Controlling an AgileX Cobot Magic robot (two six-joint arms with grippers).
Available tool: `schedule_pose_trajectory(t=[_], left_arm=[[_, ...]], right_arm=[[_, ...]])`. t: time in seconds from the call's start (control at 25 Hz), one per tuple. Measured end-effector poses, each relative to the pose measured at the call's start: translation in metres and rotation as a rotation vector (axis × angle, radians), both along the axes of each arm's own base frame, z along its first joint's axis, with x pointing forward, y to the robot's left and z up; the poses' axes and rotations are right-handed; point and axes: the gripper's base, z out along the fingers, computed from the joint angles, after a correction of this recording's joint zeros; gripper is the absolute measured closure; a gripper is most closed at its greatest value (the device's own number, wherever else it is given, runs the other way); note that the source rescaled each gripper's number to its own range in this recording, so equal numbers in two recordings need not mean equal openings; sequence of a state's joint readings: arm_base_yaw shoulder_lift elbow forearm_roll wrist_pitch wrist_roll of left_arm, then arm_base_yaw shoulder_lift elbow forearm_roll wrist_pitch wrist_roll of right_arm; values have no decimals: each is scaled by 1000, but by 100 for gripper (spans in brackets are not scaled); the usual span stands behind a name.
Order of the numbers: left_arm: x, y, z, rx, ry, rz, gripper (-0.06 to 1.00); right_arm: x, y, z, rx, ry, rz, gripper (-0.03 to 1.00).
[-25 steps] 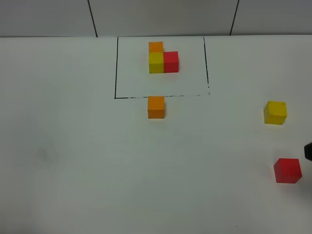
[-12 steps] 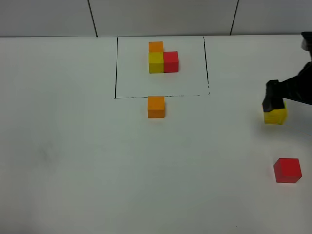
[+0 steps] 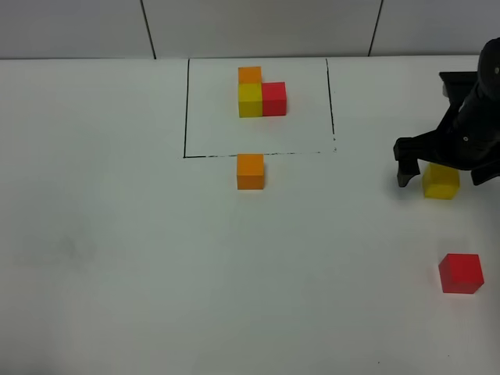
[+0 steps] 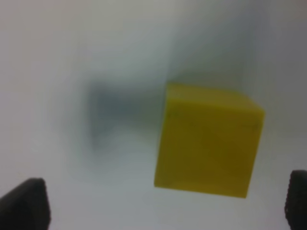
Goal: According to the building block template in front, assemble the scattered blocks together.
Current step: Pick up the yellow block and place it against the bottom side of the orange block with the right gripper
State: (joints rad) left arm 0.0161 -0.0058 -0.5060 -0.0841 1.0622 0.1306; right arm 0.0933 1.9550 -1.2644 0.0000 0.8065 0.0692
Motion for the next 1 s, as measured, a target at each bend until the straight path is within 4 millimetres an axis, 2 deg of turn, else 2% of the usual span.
schedule_pose_trajectory(t=[0.16, 0.28, 0.48, 0.56, 0.6, 0.72, 1.0], left_arm=[[0, 0, 0, 0, 0, 0, 23], [0, 0, 0, 0, 0, 0, 23], [0, 0, 0, 0, -1, 0, 23], [0, 0, 0, 0, 0, 0, 23], [0, 0, 0, 0, 0, 0, 23], [0, 0, 0, 0, 0, 0, 23], [0, 0, 0, 0, -1, 0, 23]], right_arm=[[4, 0, -10, -3, -10, 0, -2], [7, 0, -16, -4, -16, -1, 3], [9, -10, -24, -18, -3, -16, 21], [9, -12, -25, -26, -2, -20, 36], [9, -13, -25, -32, -2, -17, 47], [9, -13, -25, -41, -3, -16, 96], [11, -14, -22, -50, -1, -17, 96]])
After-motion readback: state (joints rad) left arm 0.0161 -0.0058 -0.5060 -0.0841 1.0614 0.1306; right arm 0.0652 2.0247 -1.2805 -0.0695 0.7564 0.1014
